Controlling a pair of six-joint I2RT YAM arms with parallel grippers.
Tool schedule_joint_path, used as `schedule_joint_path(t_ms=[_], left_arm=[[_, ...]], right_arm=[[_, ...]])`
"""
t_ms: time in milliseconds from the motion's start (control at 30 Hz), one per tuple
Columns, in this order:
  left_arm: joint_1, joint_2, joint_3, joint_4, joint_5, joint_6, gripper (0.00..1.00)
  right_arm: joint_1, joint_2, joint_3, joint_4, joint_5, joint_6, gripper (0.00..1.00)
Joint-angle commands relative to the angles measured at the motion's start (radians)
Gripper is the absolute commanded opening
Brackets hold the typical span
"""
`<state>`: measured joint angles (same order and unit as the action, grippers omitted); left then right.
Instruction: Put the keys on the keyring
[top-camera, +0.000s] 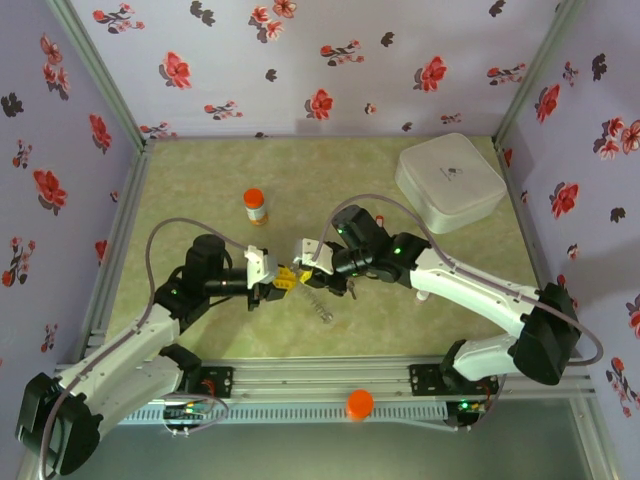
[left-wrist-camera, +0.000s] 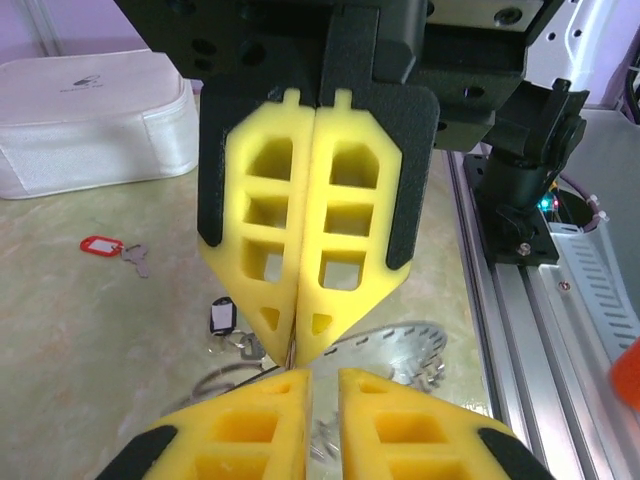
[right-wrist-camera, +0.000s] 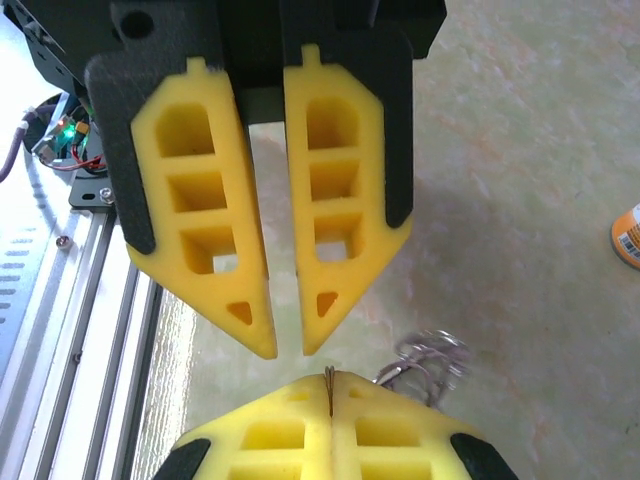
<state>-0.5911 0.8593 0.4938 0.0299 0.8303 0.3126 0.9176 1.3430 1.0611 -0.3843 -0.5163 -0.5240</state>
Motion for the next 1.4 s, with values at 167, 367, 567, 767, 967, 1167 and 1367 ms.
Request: schedule_joint_path(t_ms=[167, 367, 567, 767, 967, 1167, 1367], left_arm=[[-0.004, 0.041, -0.006, -0.018, -0.003, 0.040, 0.17], [-0.004, 0.030, -0.017, 0.010, -0.006, 0.029, 0.17], [-0.004, -0.027, -0.031, 0.025, -0.096, 0.041, 0.15], [-0.004, -0.029, -0.033, 0.010, -0.121, 0.046, 0.23], [-0.004, -0.010, -0.023, -0.008, -0.095, 0.041, 0.30], [-0.004, -0.008, -0.029, 0.022, -0.047, 0.016, 0.29], [-0.004, 0.010, -0.019, -0.008, -0.039, 0.034, 0.26]], right_arm=[[0.016, -0.019, -0.023, 0.122, -0.077, 0.044, 0.00], [0.021, -0.012, -0.019, 0.104, -0.087, 0.043, 0.00], [0.023, -0.040, -0.018, 0.046, 0.108, 0.016, 0.00], [0.023, -0.057, -0.031, 0.061, 0.041, 0.017, 0.00], [0.028, -0.038, -0.042, 0.117, -0.013, 0.031, 0.00], [0.036, -0.015, -0.030, 0.123, -0.023, 0.032, 0.00], [0.040, 0.003, -0.021, 0.134, -0.053, 0.044, 0.00]])
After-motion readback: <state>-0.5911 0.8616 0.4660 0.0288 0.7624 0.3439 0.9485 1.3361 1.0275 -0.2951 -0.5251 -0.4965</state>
